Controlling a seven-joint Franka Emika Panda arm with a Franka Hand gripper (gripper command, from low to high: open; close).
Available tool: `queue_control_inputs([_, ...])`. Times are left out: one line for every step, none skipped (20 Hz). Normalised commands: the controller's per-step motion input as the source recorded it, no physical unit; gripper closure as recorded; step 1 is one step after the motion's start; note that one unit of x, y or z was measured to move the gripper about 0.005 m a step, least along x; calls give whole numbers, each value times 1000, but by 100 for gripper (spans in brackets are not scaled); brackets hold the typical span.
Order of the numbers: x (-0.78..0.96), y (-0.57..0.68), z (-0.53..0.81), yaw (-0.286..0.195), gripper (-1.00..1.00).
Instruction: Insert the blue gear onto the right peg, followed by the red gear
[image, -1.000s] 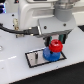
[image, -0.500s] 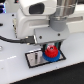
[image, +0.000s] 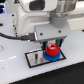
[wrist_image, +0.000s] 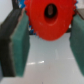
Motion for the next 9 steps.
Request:
queue_control_inputs([-6,3,509,0,-100])
queue_control_inputs([0,0,334,0,-100])
queue_control_inputs([0,0,286,0,-100])
queue_control_inputs([66,0,77,0,-100])
queue_control_inputs([31,0,0,0,-100])
queue_control_inputs([0,0,0,0,-100])
queue_control_inputs([0,0,0,0,-100])
queue_control_inputs([0,0,0,0,-100])
queue_control_inputs([0,0,0,0,-100])
